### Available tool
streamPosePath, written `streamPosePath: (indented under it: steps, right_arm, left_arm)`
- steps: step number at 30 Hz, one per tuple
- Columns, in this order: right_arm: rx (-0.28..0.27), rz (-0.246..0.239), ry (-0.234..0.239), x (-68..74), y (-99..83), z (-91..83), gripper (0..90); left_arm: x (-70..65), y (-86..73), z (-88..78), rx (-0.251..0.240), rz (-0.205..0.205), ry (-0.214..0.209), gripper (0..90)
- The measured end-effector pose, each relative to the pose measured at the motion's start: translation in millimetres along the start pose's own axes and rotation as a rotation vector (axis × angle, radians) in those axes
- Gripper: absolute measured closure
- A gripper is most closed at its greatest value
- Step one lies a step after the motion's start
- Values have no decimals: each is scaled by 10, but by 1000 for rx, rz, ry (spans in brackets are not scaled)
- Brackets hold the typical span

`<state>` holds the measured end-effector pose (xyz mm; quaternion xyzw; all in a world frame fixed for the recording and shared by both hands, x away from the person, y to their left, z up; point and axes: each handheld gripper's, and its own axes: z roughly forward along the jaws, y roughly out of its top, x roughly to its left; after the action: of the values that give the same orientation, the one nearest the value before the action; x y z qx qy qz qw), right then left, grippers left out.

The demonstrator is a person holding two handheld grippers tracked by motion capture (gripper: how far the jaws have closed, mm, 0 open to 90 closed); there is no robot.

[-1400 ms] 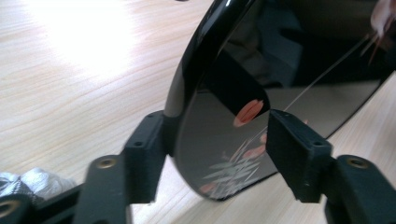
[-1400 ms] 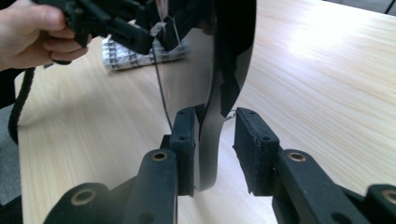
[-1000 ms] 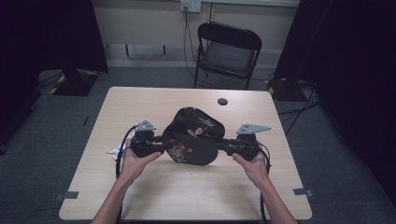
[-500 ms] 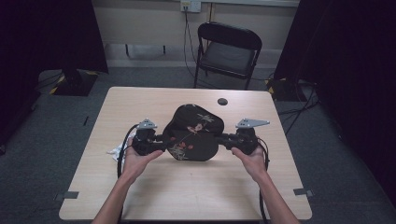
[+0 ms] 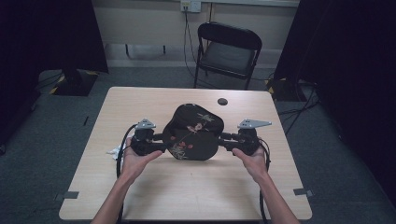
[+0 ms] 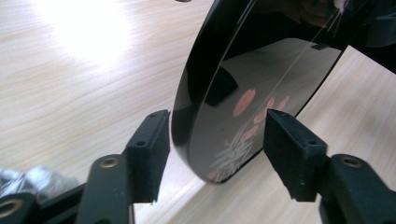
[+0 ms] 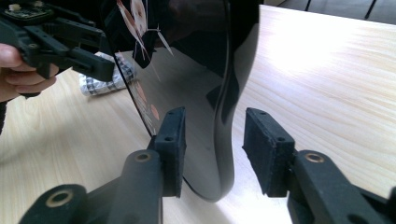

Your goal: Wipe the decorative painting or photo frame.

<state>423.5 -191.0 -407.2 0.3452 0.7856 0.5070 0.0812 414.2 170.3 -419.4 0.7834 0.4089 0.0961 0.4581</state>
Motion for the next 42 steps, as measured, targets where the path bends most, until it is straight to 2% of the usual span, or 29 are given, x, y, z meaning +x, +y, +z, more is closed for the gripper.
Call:
streamPosePath:
  steps: [3,8,14,16,19,22,23,26,29,30,32,34,35,36,37,38,39,40,42]
  right_arm:
    - [-9,0,-17,26,-24,-64,531]
    - [-21,7,-56,48,-74,-197,442]
    - [-4,-1,-94,78,-147,-349,370]
    - [-6,2,-122,71,-192,-405,355]
    - [-27,20,-160,29,-282,-528,324]
    - [-32,58,-196,-47,-387,-671,280]
    - [-31,65,-207,-66,-414,-707,274]
    - [-16,89,-252,-135,-531,-860,245]
    - [-15,108,-276,-182,-631,-998,256]
    - [-27,110,-301,-194,-673,-1064,270]
    - [-45,127,-324,-223,-747,-1173,271]
    - [-39,158,-334,-262,-824,-1235,265]
    - [-35,181,-330,-295,-882,-1268,263]
    - [-29,203,-345,-326,-958,-1293,261]
    - [-14,205,-357,-343,-1000,-1293,259]
    - [9,209,-371,-371,-1054,-1282,259]
    - [27,225,-383,-418,-1121,-1266,259]
    - [41,242,-389,-459,-1171,-1250,261]
    - [41,253,-420,-488,-1218,-1263,264]
  left_arm:
    - [8,-47,-66,18,-11,27,327]
    - [39,-110,-245,15,-22,57,257]
    - [47,-271,-492,-23,-46,82,226]
    - [69,-321,-541,-12,-64,86,214]
    - [103,-406,-644,-17,-60,115,206]
    - [154,-492,-762,-35,-84,127,183]
    - [183,-525,-805,-29,-95,127,172]
    - [237,-614,-907,-18,-101,166,165]
    - [309,-727,-994,-3,-113,200,166]
    - [335,-781,-1029,6,-134,217,166]
    - [370,-867,-1063,28,-137,234,165]
    - [430,-964,-1097,39,-151,258,166]
    - [469,-1021,-1106,36,-177,277,167]
    - [491,-1055,-1108,21,-204,275,170]
    - [517,-1087,-1098,19,-240,271,173]
    - [538,-1105,-1073,37,-241,282,175]
    - [557,-1118,-1062,52,-220,292,180]
    - [564,-1127,-1060,56,-216,300,186]
    - [614,-1179,-1083,56,-231,302,188]
